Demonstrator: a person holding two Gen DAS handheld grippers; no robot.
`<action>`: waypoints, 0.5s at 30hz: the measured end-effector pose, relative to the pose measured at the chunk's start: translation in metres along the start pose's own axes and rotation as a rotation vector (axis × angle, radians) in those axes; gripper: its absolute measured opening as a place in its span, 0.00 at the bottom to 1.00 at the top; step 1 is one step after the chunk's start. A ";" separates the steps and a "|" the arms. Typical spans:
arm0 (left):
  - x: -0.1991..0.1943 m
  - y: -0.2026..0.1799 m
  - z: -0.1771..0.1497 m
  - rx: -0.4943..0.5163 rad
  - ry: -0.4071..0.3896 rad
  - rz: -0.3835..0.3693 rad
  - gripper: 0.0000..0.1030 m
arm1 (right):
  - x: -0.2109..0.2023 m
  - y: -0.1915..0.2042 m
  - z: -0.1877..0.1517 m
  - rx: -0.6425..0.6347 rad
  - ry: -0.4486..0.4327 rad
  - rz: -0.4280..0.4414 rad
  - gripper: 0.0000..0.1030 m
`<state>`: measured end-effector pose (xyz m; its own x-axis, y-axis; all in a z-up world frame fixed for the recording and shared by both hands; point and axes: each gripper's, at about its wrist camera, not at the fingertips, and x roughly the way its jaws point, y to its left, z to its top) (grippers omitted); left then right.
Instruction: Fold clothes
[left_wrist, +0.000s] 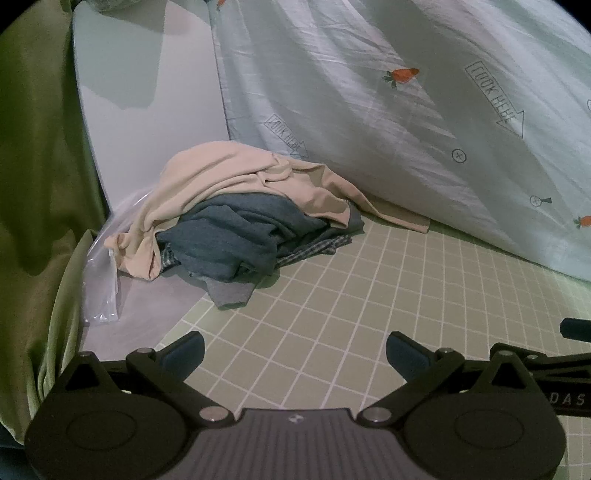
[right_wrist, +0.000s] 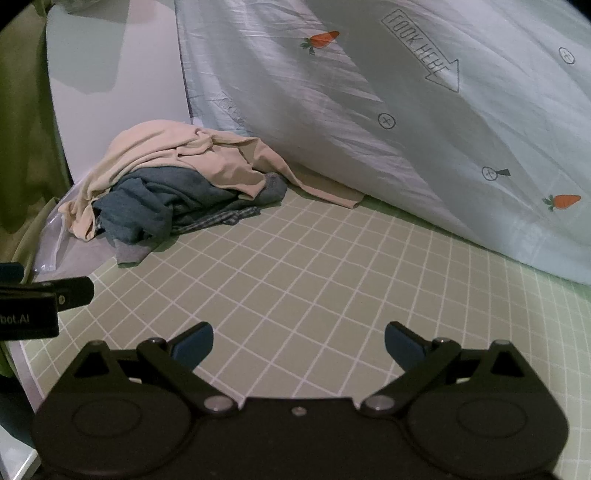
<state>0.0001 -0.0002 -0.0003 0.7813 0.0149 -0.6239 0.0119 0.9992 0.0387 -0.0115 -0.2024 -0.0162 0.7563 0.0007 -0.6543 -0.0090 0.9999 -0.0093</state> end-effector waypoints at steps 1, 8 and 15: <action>0.000 0.000 0.000 0.000 0.001 0.000 1.00 | 0.000 0.000 0.000 0.002 -0.007 0.001 0.97; 0.002 -0.001 -0.001 0.001 0.004 0.002 1.00 | 0.000 0.000 0.000 0.003 -0.002 0.004 0.97; -0.001 0.001 0.002 -0.002 0.004 -0.001 1.00 | 0.000 -0.003 0.001 0.004 0.002 0.002 0.97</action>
<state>0.0010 0.0004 0.0022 0.7789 0.0136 -0.6270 0.0119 0.9993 0.0364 -0.0108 -0.2053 -0.0155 0.7551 0.0023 -0.6556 -0.0076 1.0000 -0.0052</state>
